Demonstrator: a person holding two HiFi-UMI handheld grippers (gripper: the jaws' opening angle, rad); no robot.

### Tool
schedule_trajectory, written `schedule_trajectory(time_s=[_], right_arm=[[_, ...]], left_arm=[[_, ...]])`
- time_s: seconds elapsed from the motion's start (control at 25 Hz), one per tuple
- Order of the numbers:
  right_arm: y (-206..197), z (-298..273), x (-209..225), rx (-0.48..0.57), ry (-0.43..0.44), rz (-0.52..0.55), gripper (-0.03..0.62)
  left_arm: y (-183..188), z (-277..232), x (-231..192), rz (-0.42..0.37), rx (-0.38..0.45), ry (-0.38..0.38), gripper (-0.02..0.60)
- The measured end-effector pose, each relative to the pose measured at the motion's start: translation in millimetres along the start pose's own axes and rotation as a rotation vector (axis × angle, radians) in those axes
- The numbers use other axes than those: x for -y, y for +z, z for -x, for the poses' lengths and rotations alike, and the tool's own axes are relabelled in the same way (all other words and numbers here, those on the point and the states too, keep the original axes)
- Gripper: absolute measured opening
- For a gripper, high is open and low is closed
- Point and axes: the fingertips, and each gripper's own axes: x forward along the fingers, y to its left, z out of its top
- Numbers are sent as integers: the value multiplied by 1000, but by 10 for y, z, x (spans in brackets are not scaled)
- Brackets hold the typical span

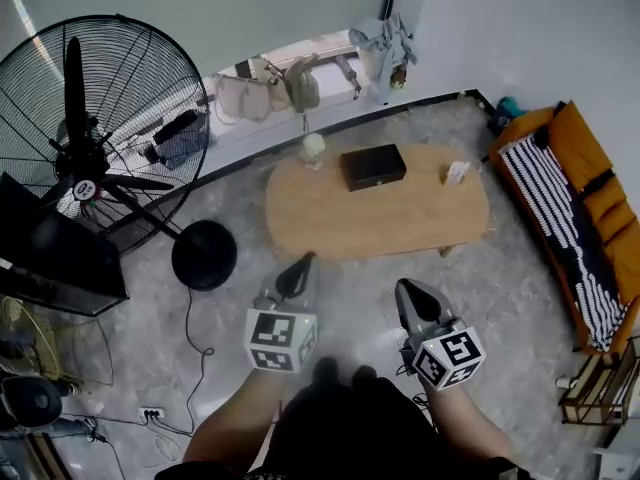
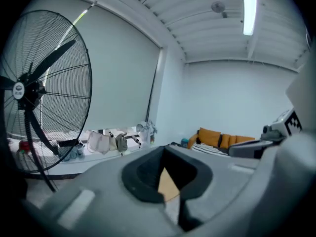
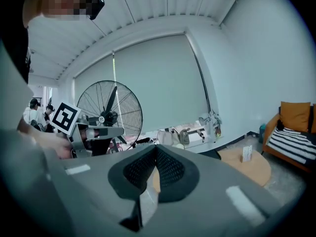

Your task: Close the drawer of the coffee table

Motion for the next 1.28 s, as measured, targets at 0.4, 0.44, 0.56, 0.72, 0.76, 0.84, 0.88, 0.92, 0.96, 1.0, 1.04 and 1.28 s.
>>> schedule_trajectory(time_s=[0.4,0.44,0.56,0.72,0.76,0.84,0.88,0.92,0.96,1.0,1.04,1.28], right_arm=[[987,344,302,95,-4,59,3],[1061,367,351,105,4,53,3],[1229,339,393,153,50,49,2],[1365,239,320,183,116,21,2],[1405,239,293,189,134,18,2],[1513,264,255,204,166,45,2],[1573,283,253,210,179,66,2],[1634,302,264,216,190,83,2],[1699,317,291,223,199,94,2],[1769,325,330,232,204,99,2],[1845,329,372,241,205,99,2],[2228,341,399,293,152,162,2]], left_arm=[[645,-82,327,6,58,9,2],[681,-123,397,-11,49,9,2],[772,-204,524,-49,38,10,0],[863,-196,574,-65,39,23,0],[886,-185,570,-69,40,33,0],[951,-174,510,-64,53,67,0],[993,-169,461,-58,62,88,0],[1042,-158,411,-54,71,109,-1],[1102,-143,366,-52,80,126,0],[1170,-126,328,-54,91,138,0],[1240,-106,297,-56,101,143,0],[1494,95,19,-81,139,133,2]])
